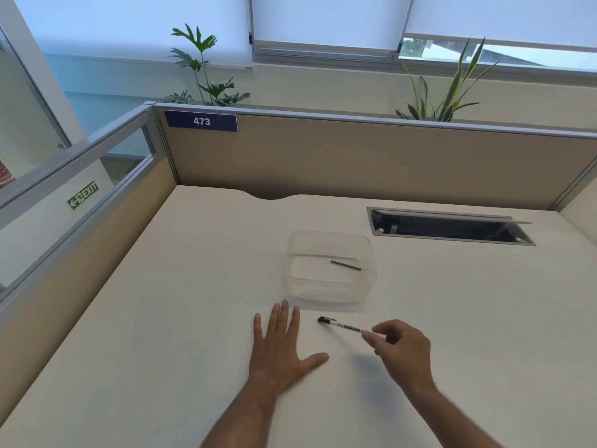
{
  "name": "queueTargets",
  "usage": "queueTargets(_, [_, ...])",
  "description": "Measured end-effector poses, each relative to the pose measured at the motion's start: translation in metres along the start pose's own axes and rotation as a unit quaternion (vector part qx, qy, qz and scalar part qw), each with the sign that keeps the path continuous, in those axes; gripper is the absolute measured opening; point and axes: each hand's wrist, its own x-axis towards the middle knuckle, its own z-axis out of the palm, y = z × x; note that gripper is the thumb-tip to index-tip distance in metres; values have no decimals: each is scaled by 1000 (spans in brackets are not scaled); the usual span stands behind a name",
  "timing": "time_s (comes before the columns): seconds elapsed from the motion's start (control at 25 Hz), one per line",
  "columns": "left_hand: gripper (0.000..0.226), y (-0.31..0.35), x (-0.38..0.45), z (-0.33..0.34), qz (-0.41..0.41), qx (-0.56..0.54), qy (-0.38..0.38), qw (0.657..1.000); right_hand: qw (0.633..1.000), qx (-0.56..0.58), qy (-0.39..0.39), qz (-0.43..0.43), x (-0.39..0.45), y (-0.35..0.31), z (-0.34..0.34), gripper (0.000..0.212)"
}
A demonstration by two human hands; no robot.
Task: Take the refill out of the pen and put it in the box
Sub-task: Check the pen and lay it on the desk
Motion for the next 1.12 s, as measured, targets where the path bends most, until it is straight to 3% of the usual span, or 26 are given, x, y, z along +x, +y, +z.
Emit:
queueTargets(0.16, [121, 1, 0, -3, 0, -3, -10, 1000, 976, -213, -36, -35, -8, 6, 6, 9])
queueTargets(0.32, [120, 2, -1, -6, -1, 1, -19, 1000, 930, -358, -80, -28, -14, 6, 16, 17])
queueTargets(0.72, [119, 3, -1, -7, 2, 8, -26, 1000, 929, -343, -136, 22, -14, -3, 30, 22])
queueTargets(1.12, [118, 3, -2, -8, 4, 10, -28, 1000, 929, -342, -143, 27, -15, -6, 30, 25])
